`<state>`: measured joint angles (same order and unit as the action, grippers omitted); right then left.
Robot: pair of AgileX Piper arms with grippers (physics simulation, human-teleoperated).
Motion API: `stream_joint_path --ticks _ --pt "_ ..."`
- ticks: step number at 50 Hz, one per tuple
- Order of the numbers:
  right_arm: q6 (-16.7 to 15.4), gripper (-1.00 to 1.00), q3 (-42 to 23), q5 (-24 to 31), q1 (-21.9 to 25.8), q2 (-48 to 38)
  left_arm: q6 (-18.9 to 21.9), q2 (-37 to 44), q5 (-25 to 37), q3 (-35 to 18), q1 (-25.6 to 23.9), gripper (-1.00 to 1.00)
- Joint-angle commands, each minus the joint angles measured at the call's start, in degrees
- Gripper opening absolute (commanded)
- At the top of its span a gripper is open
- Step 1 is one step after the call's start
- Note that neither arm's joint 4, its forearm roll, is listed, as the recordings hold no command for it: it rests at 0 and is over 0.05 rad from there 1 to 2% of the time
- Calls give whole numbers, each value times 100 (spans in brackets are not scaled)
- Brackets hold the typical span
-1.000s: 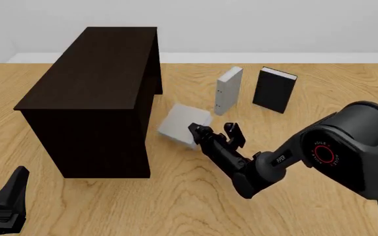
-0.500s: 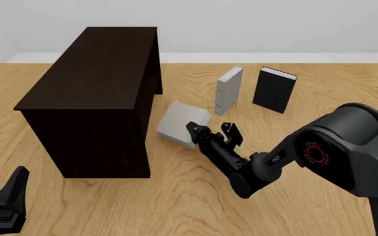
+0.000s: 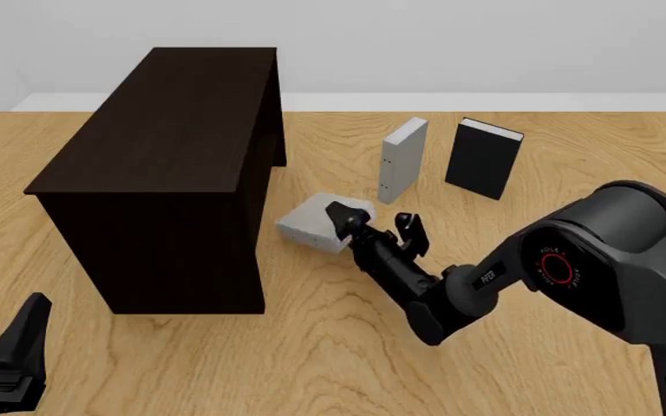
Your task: Pick up the book on the right and place it under the cabinet shelf.
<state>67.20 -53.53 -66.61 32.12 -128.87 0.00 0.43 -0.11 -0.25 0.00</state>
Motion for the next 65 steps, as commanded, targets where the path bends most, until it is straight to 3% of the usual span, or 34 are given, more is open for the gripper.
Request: stream_joint_path --ticks 1,21,40,56,59,63,64,65 --pt "118 100 -81 834 -311 -536 0 0 0 0 0 100" --pt "96 100 439 626 -301 -202 0 0 0 0 0 100" --pt "-127 100 1388 437 -280 885 0 0 0 0 0 100" --pt "-361 100 1843 654 -207 1867 0 0 0 0 0 100" --pt "-474 100 1883 739 -194 2004 0 0 0 0 0 100" --pt "-876 100 1804 1266 -256 2364 0 0 0 0 0 100" --pt "-1204 100 1692 1674 -353 2552 0 0 0 0 0 100" --pt "-1266 100 1682 1747 -337 2609 0 0 0 0 0 100"
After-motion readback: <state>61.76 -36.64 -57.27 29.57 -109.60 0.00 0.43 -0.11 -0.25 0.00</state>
